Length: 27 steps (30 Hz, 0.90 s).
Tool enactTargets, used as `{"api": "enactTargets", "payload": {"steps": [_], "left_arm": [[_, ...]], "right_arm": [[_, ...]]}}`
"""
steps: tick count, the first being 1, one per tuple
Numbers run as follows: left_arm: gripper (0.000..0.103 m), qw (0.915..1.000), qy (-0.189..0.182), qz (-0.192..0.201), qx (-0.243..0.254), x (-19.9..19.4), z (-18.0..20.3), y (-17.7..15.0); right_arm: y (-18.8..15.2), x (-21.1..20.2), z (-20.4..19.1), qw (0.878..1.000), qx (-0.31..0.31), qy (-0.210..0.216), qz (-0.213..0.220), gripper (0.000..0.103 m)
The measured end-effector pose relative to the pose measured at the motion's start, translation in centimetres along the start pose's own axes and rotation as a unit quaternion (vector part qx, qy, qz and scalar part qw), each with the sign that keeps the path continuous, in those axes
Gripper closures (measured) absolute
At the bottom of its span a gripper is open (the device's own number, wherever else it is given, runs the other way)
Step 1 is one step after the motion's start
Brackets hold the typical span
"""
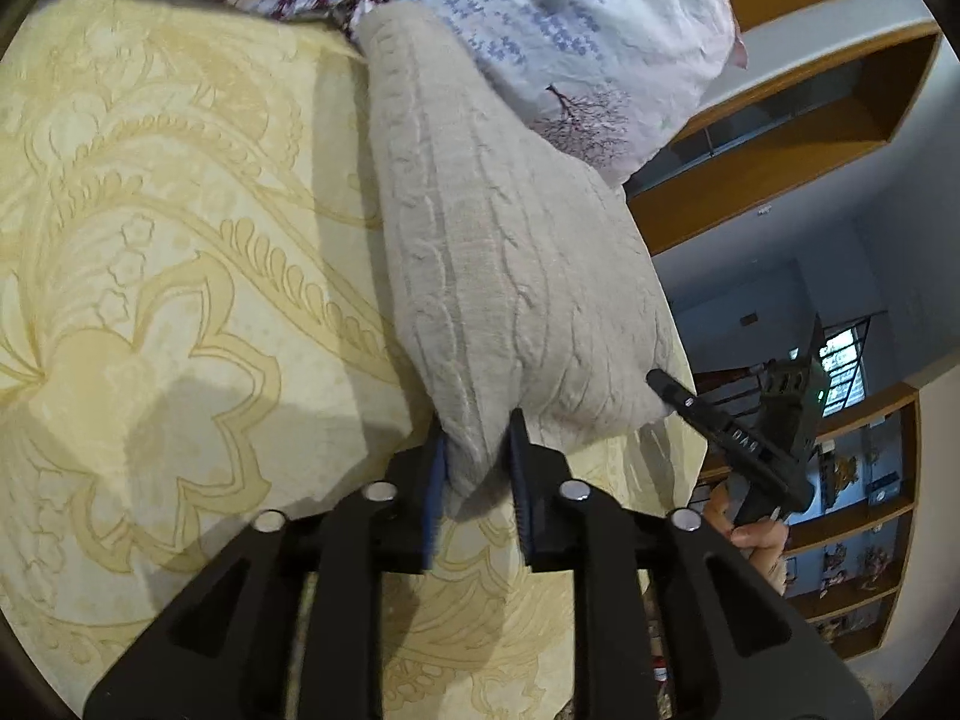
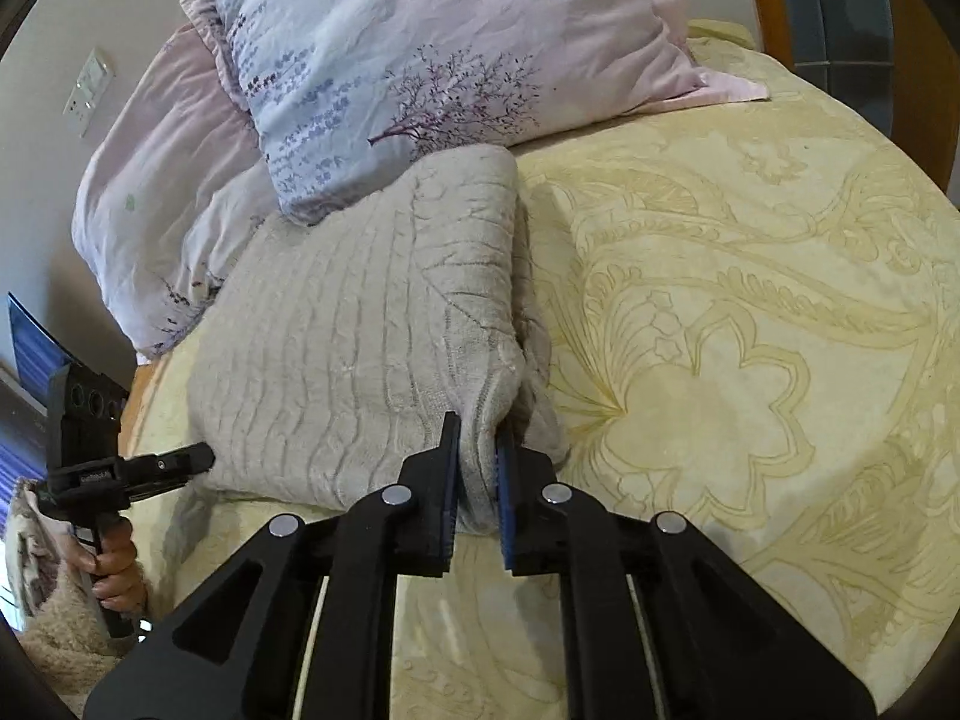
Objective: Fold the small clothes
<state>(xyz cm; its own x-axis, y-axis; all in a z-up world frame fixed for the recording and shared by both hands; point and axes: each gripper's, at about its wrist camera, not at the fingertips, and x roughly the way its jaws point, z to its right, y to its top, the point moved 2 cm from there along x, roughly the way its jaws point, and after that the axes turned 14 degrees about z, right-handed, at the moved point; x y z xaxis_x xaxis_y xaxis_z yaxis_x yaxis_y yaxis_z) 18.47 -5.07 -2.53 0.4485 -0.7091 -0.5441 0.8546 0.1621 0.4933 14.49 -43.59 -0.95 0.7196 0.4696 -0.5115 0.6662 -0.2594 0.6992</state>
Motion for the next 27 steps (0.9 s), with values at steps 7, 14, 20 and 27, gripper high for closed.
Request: {"api": "enactTargets", "payload": {"steps": [7, 14, 20, 27], "left_arm": [[0.034, 0.9974, 0.029, 0.064, 0.019, -2.6, 0.4, 3.5], [0.029, 0.9961, 0.071, 0.051, 0.013, -0.5, -0.3, 5.1], [0.028, 0.9968, 0.061, 0.051, -0.002, 0.5, -0.5, 5.6], [0.028, 0.9980, 0.039, 0.044, -0.025, 1.9, -0.6, 6.1]], "right_arm": [[4.1, 0.2, 0.2, 0.998, 0.047, 0.027, 0.034, 0.061], [5.4, 5.1, -0.1, 0.998, 0.062, 0.029, 0.002, 0.092], [6.9, 5.0, 1.1, 0.997, 0.049, 0.002, 0.052, 0.095], [6.1, 6.7, 2.6, 0.997, 0.071, -0.013, 0.019, 0.091]]}}
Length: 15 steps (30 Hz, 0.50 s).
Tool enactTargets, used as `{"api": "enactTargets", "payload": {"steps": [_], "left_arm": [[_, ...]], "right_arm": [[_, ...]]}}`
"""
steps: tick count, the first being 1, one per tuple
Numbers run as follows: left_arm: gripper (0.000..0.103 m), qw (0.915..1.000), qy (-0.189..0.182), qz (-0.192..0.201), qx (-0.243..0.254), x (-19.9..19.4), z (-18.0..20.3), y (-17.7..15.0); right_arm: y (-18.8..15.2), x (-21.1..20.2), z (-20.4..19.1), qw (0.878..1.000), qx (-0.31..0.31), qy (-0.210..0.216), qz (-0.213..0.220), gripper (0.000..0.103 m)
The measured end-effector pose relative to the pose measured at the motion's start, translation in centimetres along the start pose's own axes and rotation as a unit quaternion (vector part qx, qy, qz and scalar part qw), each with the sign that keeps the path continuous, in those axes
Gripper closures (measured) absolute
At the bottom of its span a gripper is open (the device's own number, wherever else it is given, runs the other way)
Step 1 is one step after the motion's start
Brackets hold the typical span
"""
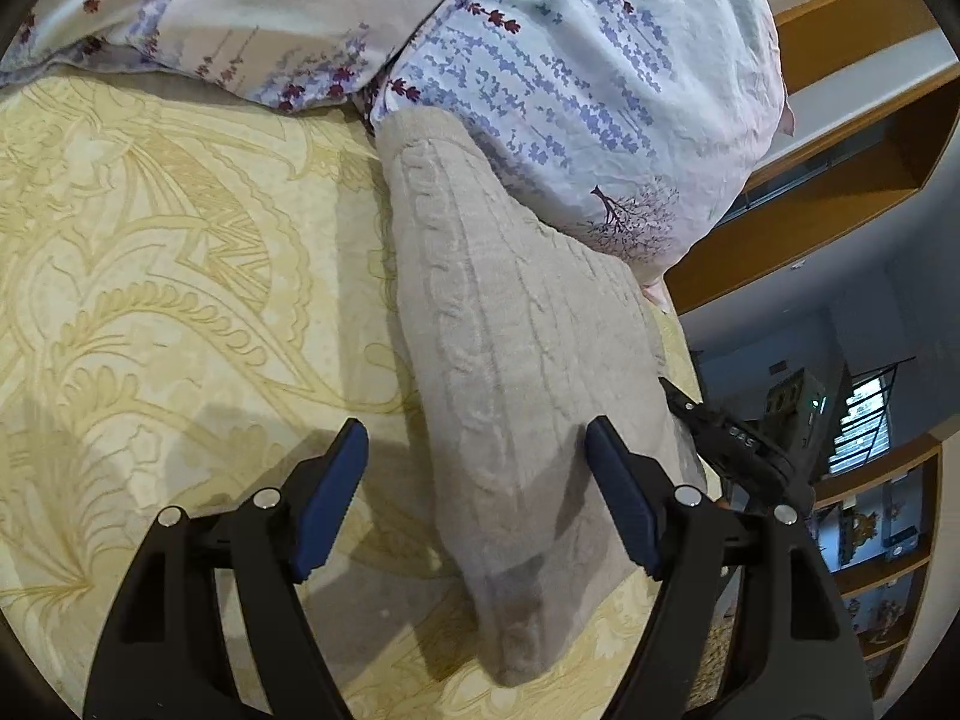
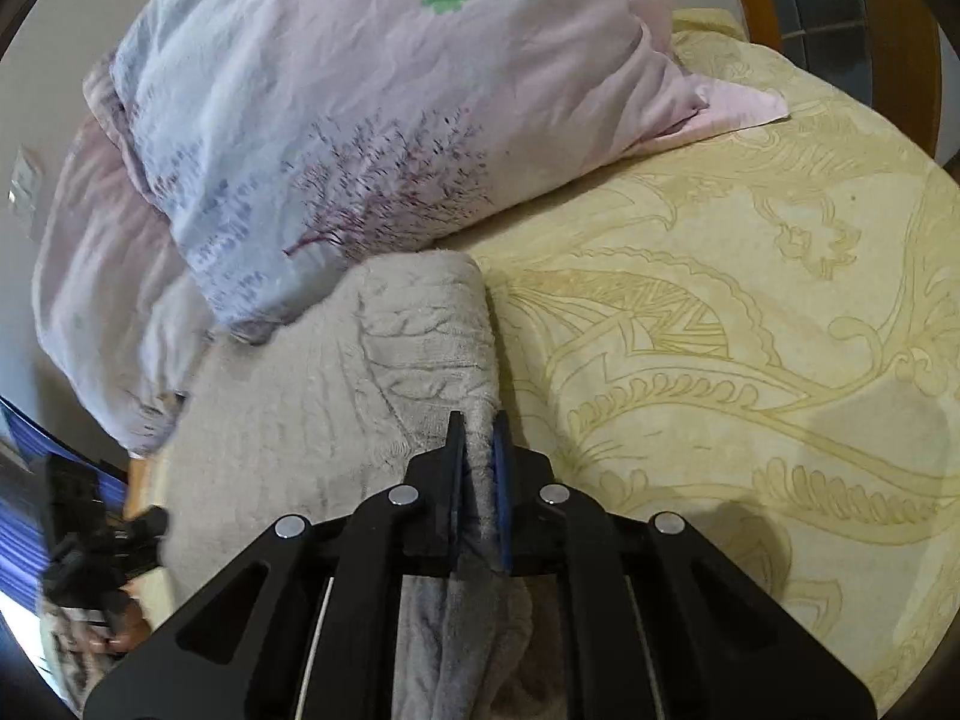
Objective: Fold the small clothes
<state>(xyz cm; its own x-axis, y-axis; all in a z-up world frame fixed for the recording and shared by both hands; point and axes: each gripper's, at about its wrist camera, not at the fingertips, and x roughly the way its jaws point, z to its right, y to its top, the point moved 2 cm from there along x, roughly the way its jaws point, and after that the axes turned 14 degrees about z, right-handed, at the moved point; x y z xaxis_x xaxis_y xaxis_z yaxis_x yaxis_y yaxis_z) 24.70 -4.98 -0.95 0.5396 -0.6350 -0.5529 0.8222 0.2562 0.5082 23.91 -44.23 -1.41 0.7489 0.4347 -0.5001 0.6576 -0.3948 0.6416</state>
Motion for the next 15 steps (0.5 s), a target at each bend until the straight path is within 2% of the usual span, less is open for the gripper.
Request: {"api": "enactTargets", "payload": {"steps": [2, 3, 4, 10, 15], "left_arm": [[0.028, 1.0000, -0.001, -0.001, -0.003, 0.3, 0.0, 0.1], [0.027, 1.0000, -0.001, -0.001, -0.004, 0.5, 0.1, 0.2], [0.027, 1.0000, -0.002, -0.002, -0.007, 0.7, 0.0, 0.3], [0.026, 0.9998, -0.007, -0.008, -0.014, 1.8, 0.2, 0.6], [0.026, 0.9998, -0.009, -0.012, -0.010, 2.7, 0.5, 0.9]], "right_arm": [[0.4, -0.6, 0.5, 1.000, 0.024, 0.017, -0.002, 0.073], [0.5, -0.7, 0.7, 0.999, 0.036, 0.023, -0.006, 0.055], [0.6, -0.8, 1.1, 0.998, 0.048, 0.031, -0.009, 0.046], [0.0, 0.8, 2.3, 0.994, 0.087, 0.050, -0.053, 0.045], [-0.5, 1.9, 1.9, 0.991, 0.090, 0.068, -0.069, 0.045]]}}
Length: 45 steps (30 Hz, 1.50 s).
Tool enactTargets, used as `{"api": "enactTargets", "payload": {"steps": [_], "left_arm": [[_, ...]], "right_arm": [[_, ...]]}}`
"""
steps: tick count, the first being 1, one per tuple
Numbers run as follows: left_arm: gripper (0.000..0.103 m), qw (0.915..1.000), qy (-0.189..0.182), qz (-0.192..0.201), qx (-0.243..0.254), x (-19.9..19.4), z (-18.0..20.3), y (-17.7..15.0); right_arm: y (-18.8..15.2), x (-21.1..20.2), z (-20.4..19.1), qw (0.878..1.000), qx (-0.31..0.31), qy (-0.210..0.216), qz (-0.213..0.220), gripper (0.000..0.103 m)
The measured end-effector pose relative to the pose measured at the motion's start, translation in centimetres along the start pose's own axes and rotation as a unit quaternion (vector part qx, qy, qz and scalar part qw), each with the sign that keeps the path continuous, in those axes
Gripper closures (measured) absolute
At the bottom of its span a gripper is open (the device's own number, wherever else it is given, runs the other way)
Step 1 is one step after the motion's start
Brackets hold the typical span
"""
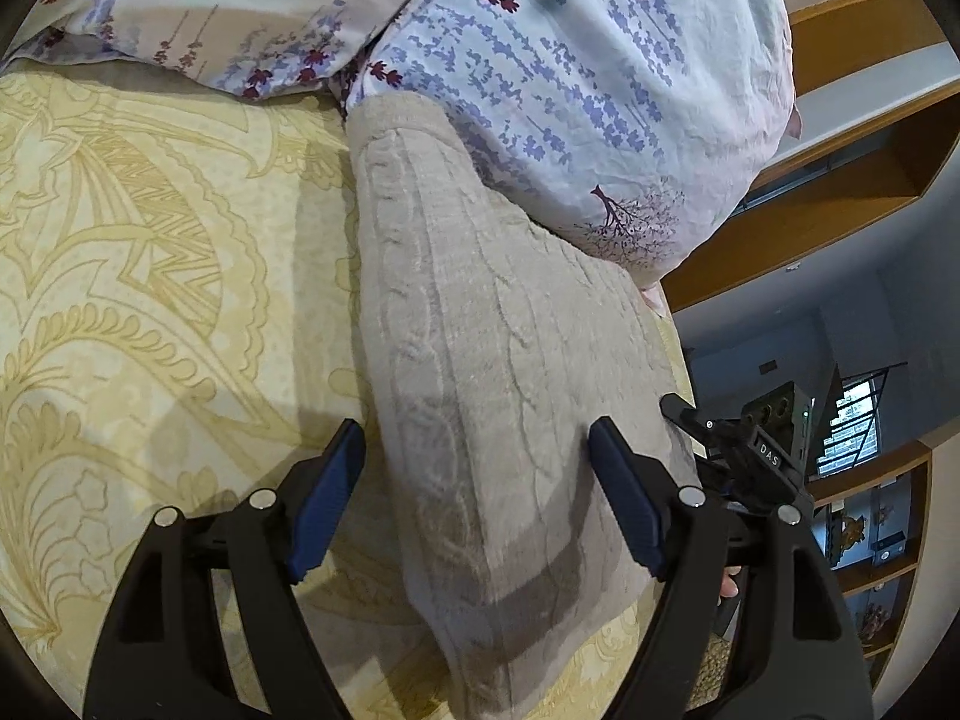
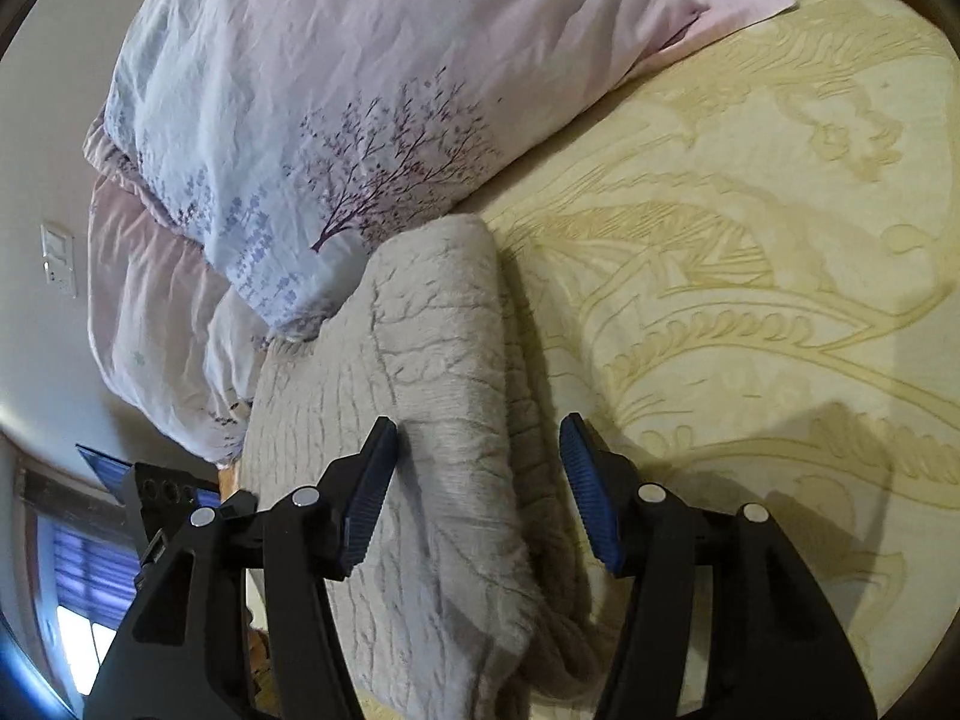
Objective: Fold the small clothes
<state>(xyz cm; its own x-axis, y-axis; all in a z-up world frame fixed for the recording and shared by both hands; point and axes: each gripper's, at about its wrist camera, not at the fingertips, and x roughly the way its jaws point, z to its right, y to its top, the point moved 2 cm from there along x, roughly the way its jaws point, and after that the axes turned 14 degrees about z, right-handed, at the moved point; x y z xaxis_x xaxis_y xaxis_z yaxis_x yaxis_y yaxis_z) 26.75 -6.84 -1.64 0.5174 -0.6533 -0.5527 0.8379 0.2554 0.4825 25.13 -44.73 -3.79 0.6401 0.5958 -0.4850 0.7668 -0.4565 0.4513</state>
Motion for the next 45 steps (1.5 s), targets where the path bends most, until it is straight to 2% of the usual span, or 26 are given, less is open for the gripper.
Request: {"api": "enactTargets", "payload": {"steps": [8, 11, 13, 16, 18, 23, 30, 35, 38, 40, 41, 43, 45], "left_arm": [[0.027, 0.9999, -0.013, -0.007, -0.003, 1.3, 0.4, 0.1], [0.027, 0.9998, -0.016, -0.010, -0.005, 1.7, 0.7, 0.0], [0.031, 0.9998, -0.016, -0.013, -0.005, 1.9, 0.9, -0.1], [0.043, 0.9998, -0.013, -0.013, -0.003, 1.7, 0.8, -0.2], [0.054, 0.9997, -0.020, -0.010, -0.006, 1.2, 0.7, -0.1], [0.062, 0.9996, -0.027, -0.002, 0.004, -0.3, 1.0, 0.1], [0.063, 0.9984, -0.022, 0.018, 0.050, -5.8, 0.5, 0.7], [0.063, 0.9967, 0.005, 0.049, 0.065, -11.1, -1.9, 2.5], [0.060, 0.9968, 0.034, 0.056, 0.045, -11.9, -5.2, 3.2], [0.059, 0.9962, 0.069, 0.050, 0.016, -11.1, -8.0, 3.3], [0.054, 0.9962, 0.074, 0.047, 0.000, -10.7, -9.2, 3.4], [0.053, 0.9970, 0.040, 0.051, -0.043, -10.6, -10.6, 3.3], [0.053, 0.9961, 0.048, 0.067, -0.032, -11.4, -10.1, 3.5]], "right_arm": [[-0.2, 1.0, -0.7, 0.999, -0.024, 0.016, -0.028, 0.042], [-0.3, 1.3, -1.0, 0.998, -0.033, 0.027, -0.036, 0.044], [-0.6, 1.5, -1.2, 0.998, -0.037, 0.034, -0.044, 0.056], [-1.0, 1.5, -1.2, 0.997, -0.029, 0.055, -0.050, 0.067], [-1.1, 1.2, -1.4, 0.997, -0.025, 0.062, -0.046, 0.069], [-1.7, 0.3, -2.7, 0.996, -0.024, 0.084, -0.035, 0.071], [-3.8, 1.1, -7.7, 0.990, -0.079, 0.113, -0.038, 0.072], [-5.9, 2.7, -12.8, 0.979, -0.154, 0.137, -0.009, 0.072], [-7.6, 4.8, -13.4, 0.979, -0.158, 0.131, -0.008, 0.072], [-8.5, 7.2, -12.8, 0.983, -0.149, 0.097, -0.035, 0.069], [-8.8, 8.1, -12.2, 0.986, -0.145, 0.078, -0.038, 0.066], [-8.8, 8.3, -11.7, 0.988, -0.126, 0.084, -0.042, 0.063], [-8.1, 7.7, -11.5, 0.989, -0.110, 0.084, -0.050, 0.062]]}}
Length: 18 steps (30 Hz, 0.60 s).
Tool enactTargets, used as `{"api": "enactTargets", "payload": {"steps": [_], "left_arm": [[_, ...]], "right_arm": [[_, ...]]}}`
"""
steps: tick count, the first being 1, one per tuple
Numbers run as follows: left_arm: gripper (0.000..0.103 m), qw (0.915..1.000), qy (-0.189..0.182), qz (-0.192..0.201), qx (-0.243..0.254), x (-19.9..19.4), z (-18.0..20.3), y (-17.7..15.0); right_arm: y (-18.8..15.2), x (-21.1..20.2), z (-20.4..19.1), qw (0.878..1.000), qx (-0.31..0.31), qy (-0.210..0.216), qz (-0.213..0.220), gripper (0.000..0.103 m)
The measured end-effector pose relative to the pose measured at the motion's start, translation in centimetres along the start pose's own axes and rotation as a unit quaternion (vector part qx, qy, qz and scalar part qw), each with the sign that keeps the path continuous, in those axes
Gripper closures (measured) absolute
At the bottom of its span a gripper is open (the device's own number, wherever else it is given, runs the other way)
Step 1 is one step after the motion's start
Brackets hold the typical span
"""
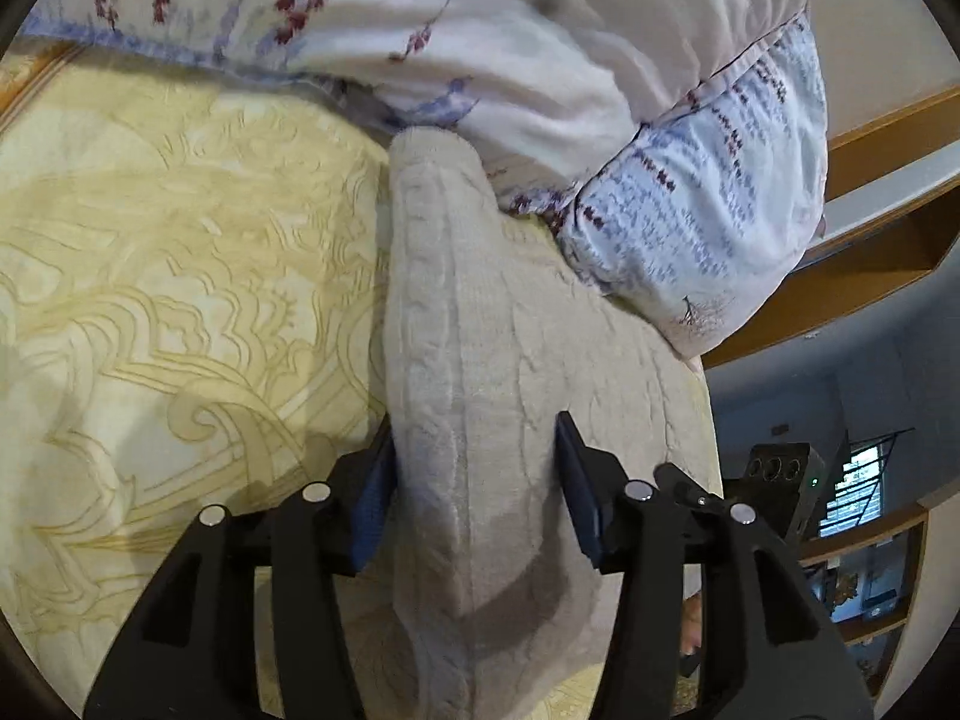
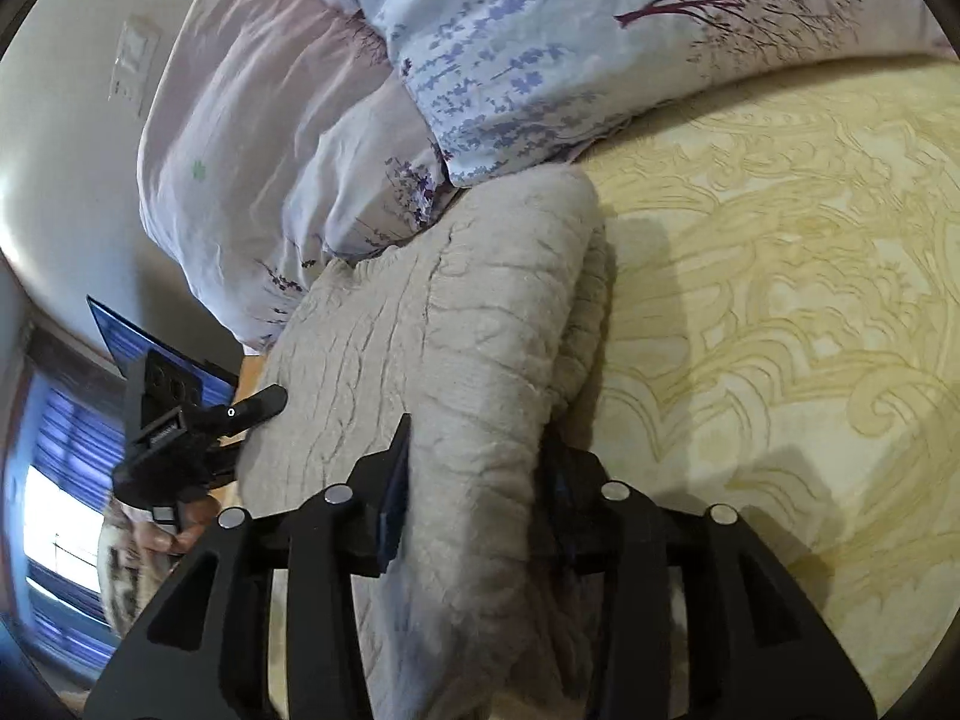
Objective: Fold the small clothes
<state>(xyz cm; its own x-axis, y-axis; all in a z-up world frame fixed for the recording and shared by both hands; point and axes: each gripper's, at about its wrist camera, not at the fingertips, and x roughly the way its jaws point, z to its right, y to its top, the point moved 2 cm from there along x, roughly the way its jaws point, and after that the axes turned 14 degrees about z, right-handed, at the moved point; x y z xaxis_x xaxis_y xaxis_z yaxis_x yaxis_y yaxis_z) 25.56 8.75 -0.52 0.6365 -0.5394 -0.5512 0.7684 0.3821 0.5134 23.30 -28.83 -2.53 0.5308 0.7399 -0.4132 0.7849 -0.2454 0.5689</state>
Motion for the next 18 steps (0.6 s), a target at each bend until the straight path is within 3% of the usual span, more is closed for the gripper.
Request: {"api": "enactTargets", "payload": {"steps": [3, 7, 8, 10, 12, 15, 18], "left_arm": [[0.051, 0.9976, 0.021, 0.045, 0.048, -2.3, 1.4, 0.4], [0.046, 0.9922, -0.006, 0.083, 0.093, -4.9, 4.6, -0.2], [0.045, 0.9908, -0.011, 0.081, 0.108, -5.1, 5.5, -0.6], [0.042, 0.9879, -0.018, 0.066, 0.139, -5.2, 6.8, -1.9], [0.041, 0.9858, -0.024, 0.049, 0.159, -4.3, 7.9, -3.1], [0.040, 0.9848, -0.019, 0.039, 0.168, -3.2, 8.6, -3.5], [0.040, 0.9854, -0.009, 0.034, 0.167, -2.5, 8.3, -3.5]], "right_arm": [[1.3, -1.7, 0.4, 0.999, 0.011, -0.002, 0.030, 0.060], [2.0, -2.0, 0.8, 0.998, 0.031, 0.003, 0.047, 0.061], [1.9, -1.7, 0.7, 0.999, 0.031, 0.001, 0.044, 0.061], [1.6, -0.9, 0.1, 0.999, 0.018, 0.004, 0.038, 0.089], [1.8, -1.1, -0.6, 0.998, -0.007, -0.008, 0.064, 0.093], [2.5, -0.9, -0.1, 0.996, 0.011, -0.023, 0.081, 0.094], [2.5, -0.2, 0.9, 0.995, 0.009, -0.060, 0.074, 0.094]]}}
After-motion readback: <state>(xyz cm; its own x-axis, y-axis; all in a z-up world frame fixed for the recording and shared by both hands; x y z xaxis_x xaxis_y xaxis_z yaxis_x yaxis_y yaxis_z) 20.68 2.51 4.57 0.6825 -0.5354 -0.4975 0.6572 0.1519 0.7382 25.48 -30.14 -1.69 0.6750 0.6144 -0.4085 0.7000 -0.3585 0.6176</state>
